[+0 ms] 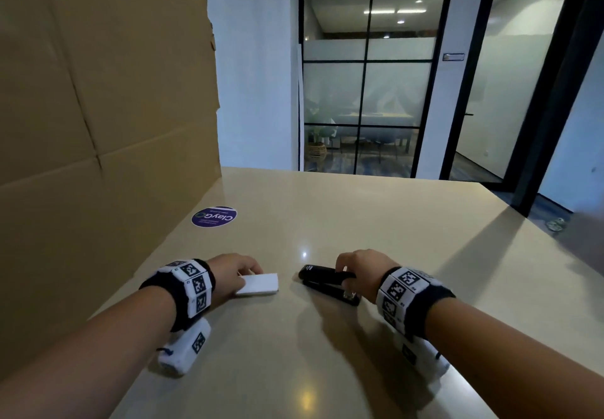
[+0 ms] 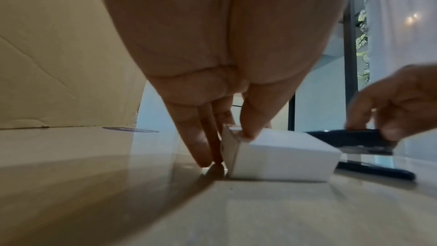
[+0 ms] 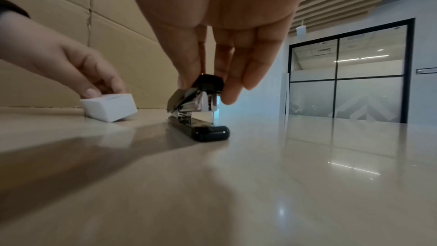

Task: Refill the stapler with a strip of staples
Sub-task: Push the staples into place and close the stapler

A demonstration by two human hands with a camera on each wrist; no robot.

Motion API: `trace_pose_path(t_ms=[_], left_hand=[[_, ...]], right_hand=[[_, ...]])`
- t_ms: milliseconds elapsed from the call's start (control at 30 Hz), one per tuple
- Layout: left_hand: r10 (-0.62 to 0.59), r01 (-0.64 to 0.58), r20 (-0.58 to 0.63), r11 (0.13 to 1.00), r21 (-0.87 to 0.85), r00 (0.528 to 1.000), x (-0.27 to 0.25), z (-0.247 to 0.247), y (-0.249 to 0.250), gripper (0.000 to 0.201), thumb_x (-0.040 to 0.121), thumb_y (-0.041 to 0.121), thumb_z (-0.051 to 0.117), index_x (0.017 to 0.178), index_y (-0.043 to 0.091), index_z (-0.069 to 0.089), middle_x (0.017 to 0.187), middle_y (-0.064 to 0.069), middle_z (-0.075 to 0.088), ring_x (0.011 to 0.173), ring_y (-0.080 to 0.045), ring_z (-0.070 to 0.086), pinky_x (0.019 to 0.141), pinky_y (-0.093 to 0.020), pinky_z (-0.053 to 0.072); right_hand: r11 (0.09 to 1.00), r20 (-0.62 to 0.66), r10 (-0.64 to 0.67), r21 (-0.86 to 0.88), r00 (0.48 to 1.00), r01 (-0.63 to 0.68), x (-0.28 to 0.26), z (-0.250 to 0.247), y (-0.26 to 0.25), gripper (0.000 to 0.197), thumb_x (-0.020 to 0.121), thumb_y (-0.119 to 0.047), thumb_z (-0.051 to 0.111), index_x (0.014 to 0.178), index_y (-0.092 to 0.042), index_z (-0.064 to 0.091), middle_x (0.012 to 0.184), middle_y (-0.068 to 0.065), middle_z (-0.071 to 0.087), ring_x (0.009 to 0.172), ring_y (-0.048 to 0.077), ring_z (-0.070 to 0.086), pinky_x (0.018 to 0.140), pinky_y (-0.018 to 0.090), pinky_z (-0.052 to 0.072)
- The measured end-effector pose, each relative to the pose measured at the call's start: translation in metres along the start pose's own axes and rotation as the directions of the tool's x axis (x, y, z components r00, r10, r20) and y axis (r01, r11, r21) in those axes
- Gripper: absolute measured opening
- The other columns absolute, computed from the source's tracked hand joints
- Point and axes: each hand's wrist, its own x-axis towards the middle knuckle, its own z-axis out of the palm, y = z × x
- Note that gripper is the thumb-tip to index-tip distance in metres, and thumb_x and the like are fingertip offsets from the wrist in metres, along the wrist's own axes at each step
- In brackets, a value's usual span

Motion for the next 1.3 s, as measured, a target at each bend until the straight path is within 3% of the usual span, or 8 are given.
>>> trace_pose_path(t_ms=[100,267,433,633,733,933,1300], left_hand=[[0.042,-0.042,0.041,0.999,-0.008,0.998,-0.002,-0.001,-0.008,0.05,0.084,-0.002,0.042,0.124,0.021,0.062,0.127,-0.005,0.063,0.117,-0.022,0.057,0.099,-0.03,0.042],[0.073,-0.072,0.068,0.997,-0.013,0.995,-0.004,-0.001,-0.009,0.047,0.088,0.0,0.04,0.121,0.022,0.065,0.127,-0.001,0.064,0.118,-0.018,0.057,0.099,-0.026,0.041],[0.127,-0.129,0.093,0.992,0.015,0.988,-0.007,-0.004,-0.015,0.037,0.093,0.009,0.045,0.121,0.023,0.065,0.127,-0.001,0.063,0.118,-0.019,0.056,0.1,-0.03,0.042],[0.145,-0.146,0.105,0.989,0.004,0.984,-0.005,-0.008,-0.027,0.03,0.089,0.028,0.062,0.118,0.022,0.066,0.119,0.0,0.067,0.1,-0.013,0.06,0.093,-0.027,0.045],[0.135,-0.138,0.098,0.99,0.019,0.986,0.001,-0.011,-0.031,0.029,0.088,0.03,0.063,0.116,0.022,0.067,0.119,0.001,0.067,0.097,-0.012,0.058,0.096,-0.031,0.047],[0.094,-0.097,0.079,0.995,0.038,0.992,0.007,-0.016,-0.035,0.031,0.089,0.03,0.061,0.119,0.021,0.066,0.12,0.001,0.066,0.108,-0.018,0.06,0.096,-0.032,0.046],[0.098,-0.099,0.053,0.995,0.019,0.994,0.012,-0.014,-0.033,0.029,0.089,0.029,0.061,0.117,0.023,0.067,0.119,0.001,0.066,0.105,-0.016,0.059,0.094,-0.03,0.044]], right_hand=[[1.0,-0.005,-0.014,-0.018,1.0,0.014,0.024,-0.001,-0.022,0.027,0.085,-0.02,0.056,0.112,-0.025,0.059,0.111,0.008,0.066,0.099,0.028,0.062,0.074,0.03,0.046],[0.999,-0.008,-0.045,-0.01,0.999,0.045,0.056,0.002,-0.051,0.031,0.085,-0.016,0.057,0.117,-0.02,0.06,0.115,0.01,0.065,0.104,0.029,0.06,0.081,0.031,0.047],[0.998,0.008,-0.069,-0.001,0.998,0.069,0.077,0.001,-0.071,0.033,0.086,-0.013,0.057,0.118,-0.019,0.06,0.116,0.011,0.065,0.106,0.029,0.06,0.077,0.029,0.044],[0.994,0.023,-0.112,-0.004,0.993,0.112,0.092,-0.001,-0.085,0.037,0.087,-0.011,0.054,0.122,-0.02,0.059,0.12,0.009,0.065,0.11,0.028,0.059,0.086,0.031,0.047],[0.991,0.026,-0.131,0.004,0.991,0.131,0.098,-0.002,-0.09,0.038,0.088,-0.008,0.051,0.123,-0.02,0.06,0.12,0.009,0.065,0.11,0.028,0.059,0.089,0.033,0.048],[0.987,0.047,-0.161,0.007,0.986,0.161,0.108,-0.003,-0.095,0.04,0.088,-0.005,0.05,0.123,-0.02,0.06,0.122,0.009,0.066,0.111,0.028,0.059,0.097,0.037,0.049],[0.985,0.033,-0.175,0.014,0.984,0.174,0.11,-0.002,-0.094,0.04,0.087,-0.004,0.05,0.123,-0.019,0.061,0.12,0.01,0.067,0.11,0.029,0.06,0.095,0.037,0.05]])
